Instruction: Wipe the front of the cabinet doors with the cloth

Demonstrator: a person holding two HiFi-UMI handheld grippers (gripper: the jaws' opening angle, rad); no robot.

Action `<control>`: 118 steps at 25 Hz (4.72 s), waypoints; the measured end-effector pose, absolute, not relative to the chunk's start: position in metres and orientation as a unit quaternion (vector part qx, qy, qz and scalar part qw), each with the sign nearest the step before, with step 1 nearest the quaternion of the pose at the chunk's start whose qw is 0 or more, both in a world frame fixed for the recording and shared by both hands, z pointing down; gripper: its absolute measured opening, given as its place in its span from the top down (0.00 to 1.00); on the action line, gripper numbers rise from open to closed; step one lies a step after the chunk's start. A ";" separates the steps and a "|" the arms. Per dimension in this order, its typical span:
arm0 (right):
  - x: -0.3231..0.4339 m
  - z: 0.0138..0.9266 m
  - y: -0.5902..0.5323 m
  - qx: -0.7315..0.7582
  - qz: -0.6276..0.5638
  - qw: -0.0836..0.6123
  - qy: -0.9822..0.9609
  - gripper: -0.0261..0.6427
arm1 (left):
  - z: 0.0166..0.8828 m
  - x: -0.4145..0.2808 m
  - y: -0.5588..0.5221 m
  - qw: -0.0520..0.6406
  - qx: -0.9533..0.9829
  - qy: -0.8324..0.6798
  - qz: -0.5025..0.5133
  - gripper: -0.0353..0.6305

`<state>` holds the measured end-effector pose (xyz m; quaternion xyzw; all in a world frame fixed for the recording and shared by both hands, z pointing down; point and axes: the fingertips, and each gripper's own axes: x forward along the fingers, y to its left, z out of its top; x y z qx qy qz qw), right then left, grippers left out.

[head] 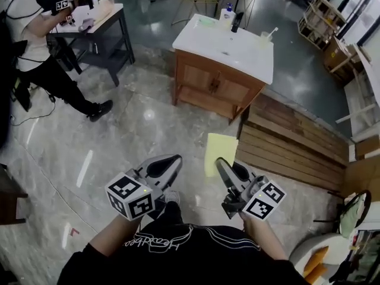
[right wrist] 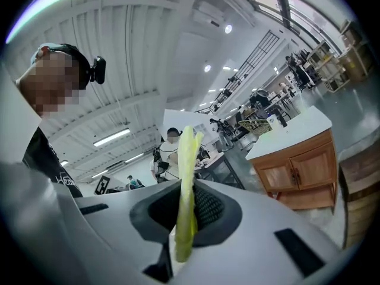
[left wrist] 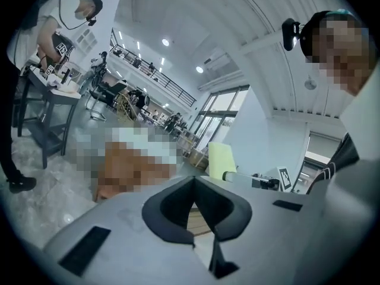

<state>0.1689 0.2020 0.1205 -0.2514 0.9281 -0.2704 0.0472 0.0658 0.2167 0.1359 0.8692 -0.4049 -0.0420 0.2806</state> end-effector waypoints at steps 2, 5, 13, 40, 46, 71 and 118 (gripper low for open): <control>0.146 0.117 0.180 -0.253 -0.263 0.046 0.930 0.90 | 0.136 0.044 0.194 0.279 0.870 -0.403 -0.043 0.94; 0.125 0.113 0.154 -0.257 -0.254 0.049 0.931 0.90 | 0.134 0.026 0.166 0.275 0.874 -0.398 -0.041 0.94; 0.117 0.119 0.074 -0.276 -0.247 0.069 0.926 0.90 | 0.138 0.016 0.080 0.268 0.880 -0.392 -0.027 0.94; 0.100 0.117 -0.218 -0.325 -0.210 0.054 0.920 0.90 | 0.129 -0.021 -0.230 0.251 0.894 -0.371 -0.023 0.94; 0.077 0.134 -0.199 -0.356 -0.196 0.060 0.912 0.90 | 0.143 -0.041 -0.230 0.244 0.909 -0.338 -0.012 0.94; 0.080 0.462 -0.257 -0.365 -0.116 0.096 0.919 0.90 | 0.475 -0.036 -0.297 0.213 0.930 -0.294 -0.061 0.94; -0.063 0.492 -0.364 -0.383 0.035 0.089 0.919 0.90 | 0.523 -0.113 -0.303 0.207 0.909 -0.356 -0.068 0.94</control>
